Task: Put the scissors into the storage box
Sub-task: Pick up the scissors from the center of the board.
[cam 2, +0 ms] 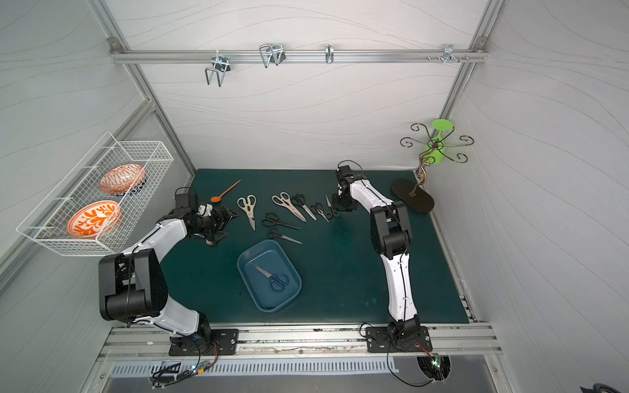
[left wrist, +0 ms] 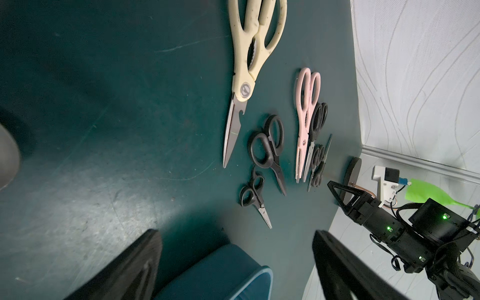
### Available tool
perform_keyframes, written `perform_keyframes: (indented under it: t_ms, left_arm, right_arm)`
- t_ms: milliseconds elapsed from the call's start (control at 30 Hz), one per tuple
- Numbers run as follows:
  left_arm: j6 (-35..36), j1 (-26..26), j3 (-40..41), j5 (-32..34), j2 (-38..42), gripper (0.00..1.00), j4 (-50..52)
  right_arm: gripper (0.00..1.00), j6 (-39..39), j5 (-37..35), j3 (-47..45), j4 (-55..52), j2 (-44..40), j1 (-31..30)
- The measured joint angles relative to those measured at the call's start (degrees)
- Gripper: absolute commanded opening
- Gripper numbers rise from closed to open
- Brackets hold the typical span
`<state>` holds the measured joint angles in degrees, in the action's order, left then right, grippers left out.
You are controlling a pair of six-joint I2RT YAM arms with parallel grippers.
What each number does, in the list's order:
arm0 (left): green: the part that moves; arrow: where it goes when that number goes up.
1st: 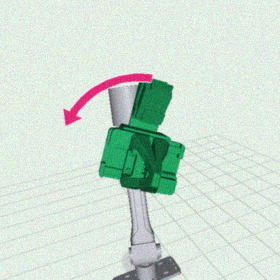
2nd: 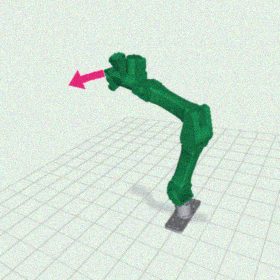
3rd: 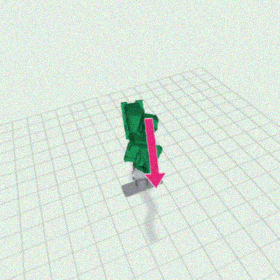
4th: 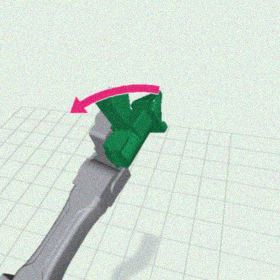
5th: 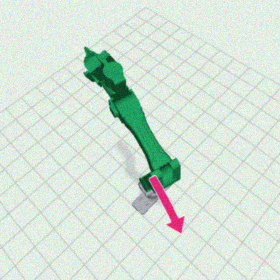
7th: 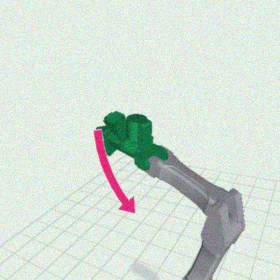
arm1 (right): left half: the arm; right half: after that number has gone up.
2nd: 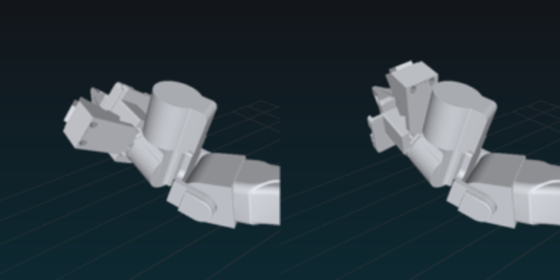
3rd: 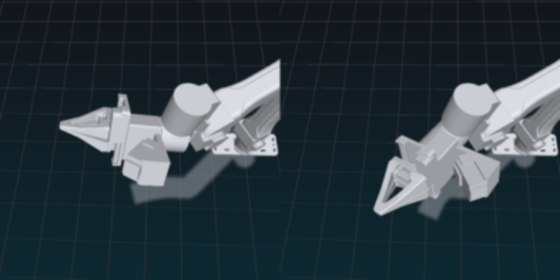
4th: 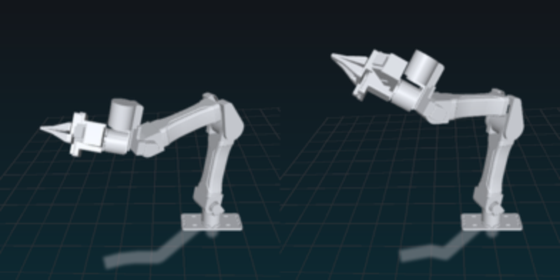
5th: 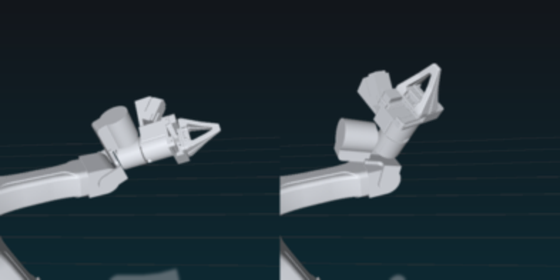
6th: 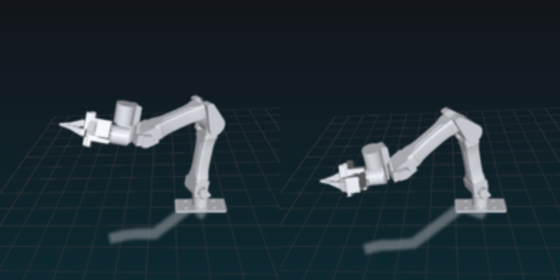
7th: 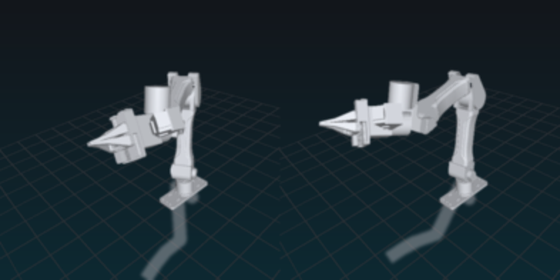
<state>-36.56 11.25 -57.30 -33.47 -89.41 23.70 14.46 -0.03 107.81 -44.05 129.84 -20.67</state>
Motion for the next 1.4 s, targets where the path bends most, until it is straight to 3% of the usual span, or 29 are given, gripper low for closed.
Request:
perform_keyframes:
  t_ms: [567,733,1100,1400]
  left_arm:
    - [0.0,0.0,0.0,0.4,0.0,0.95,0.1]
    - [0.0,0.0,0.0,0.5,0.0,0.95,0.3]
    - [0.0,0.0,0.0,1.1,0.0,0.95,0.3]
    - [0.0,0.0,0.0,1.6,0.0,0.95,0.4]
  right_arm:
    - [0.26,-0.9,0.0,-0.8,0.4,2.0,-0.4]
    - [0.21,-1.0,-0.8,-0.7,0.3,2.2,-0.7]
    - [0.0,-0.8,-2.5,0.4,-0.4,2.6,-1.4]
    - [0.0,2.2,1.7,0.4,-0.4,2.2,-1.1]
